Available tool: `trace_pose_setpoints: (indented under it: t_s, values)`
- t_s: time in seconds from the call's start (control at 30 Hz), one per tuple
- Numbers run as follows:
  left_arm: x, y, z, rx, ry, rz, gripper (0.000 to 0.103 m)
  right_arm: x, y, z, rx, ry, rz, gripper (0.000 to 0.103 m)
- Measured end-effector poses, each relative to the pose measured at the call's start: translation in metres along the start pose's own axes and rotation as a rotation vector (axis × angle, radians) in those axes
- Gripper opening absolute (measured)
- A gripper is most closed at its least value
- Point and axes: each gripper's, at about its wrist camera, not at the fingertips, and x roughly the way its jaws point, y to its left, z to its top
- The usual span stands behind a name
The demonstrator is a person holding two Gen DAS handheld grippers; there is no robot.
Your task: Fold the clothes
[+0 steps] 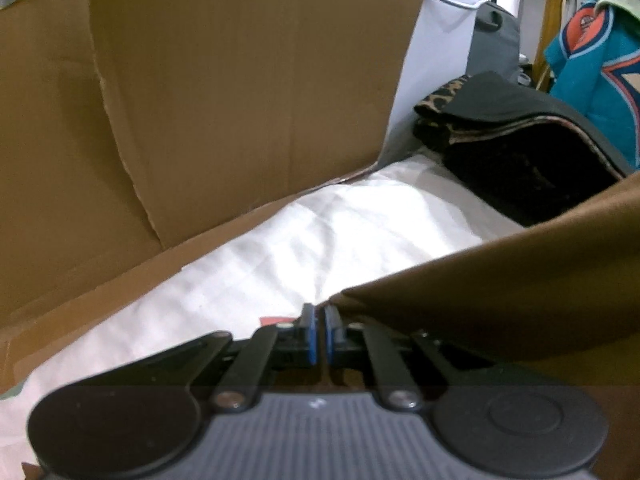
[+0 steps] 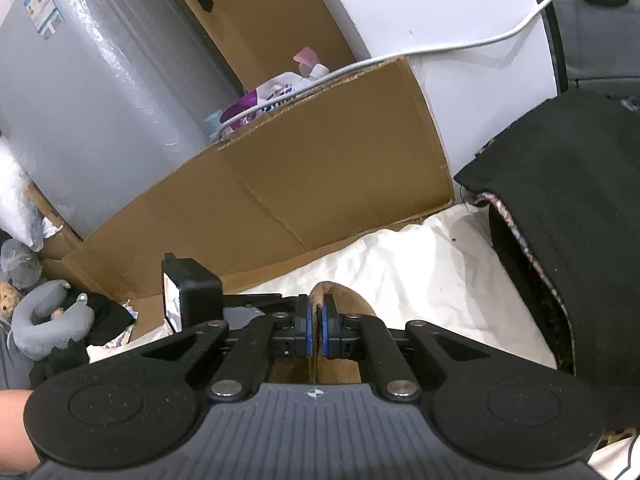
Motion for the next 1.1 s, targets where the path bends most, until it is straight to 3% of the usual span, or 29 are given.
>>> trace_pose_setpoints:
  t_s: [0.2,0.3,0.43,0.7,0.8,1.1]
  values:
    - [0.004,-0.008,0.0,0.023,-0.005,0.033,0.002,0.006,0.011,-0.003,-0.006,0.017,0.024,0.002]
    - [-0.003,-0.003,0.001,0.017,0.013,0.003,0.004,0.007,0.018,-0.003,-0.013,0.019,0.038,0.002]
    - [-0.024,0.012,-0.002,-0.013,0.034,-0.043,0.009,0.007,0.025,-0.005,-0.018,0.021,0.057,0.002]
    - [-0.08,0.039,-0.018,-0.004,0.034,-0.044,0.013,0.02,0.045,-0.013,-0.052,0.055,0.076,0.002]
    - [-0.099,0.051,-0.022,-0.024,0.026,-0.038,0.019,0.033,0.055,-0.019,-0.068,0.086,0.083,0.002]
    - [-0.132,0.09,-0.032,-0.086,0.016,0.006,0.02,0.081,0.092,-0.043,-0.144,0.174,0.095,0.003]
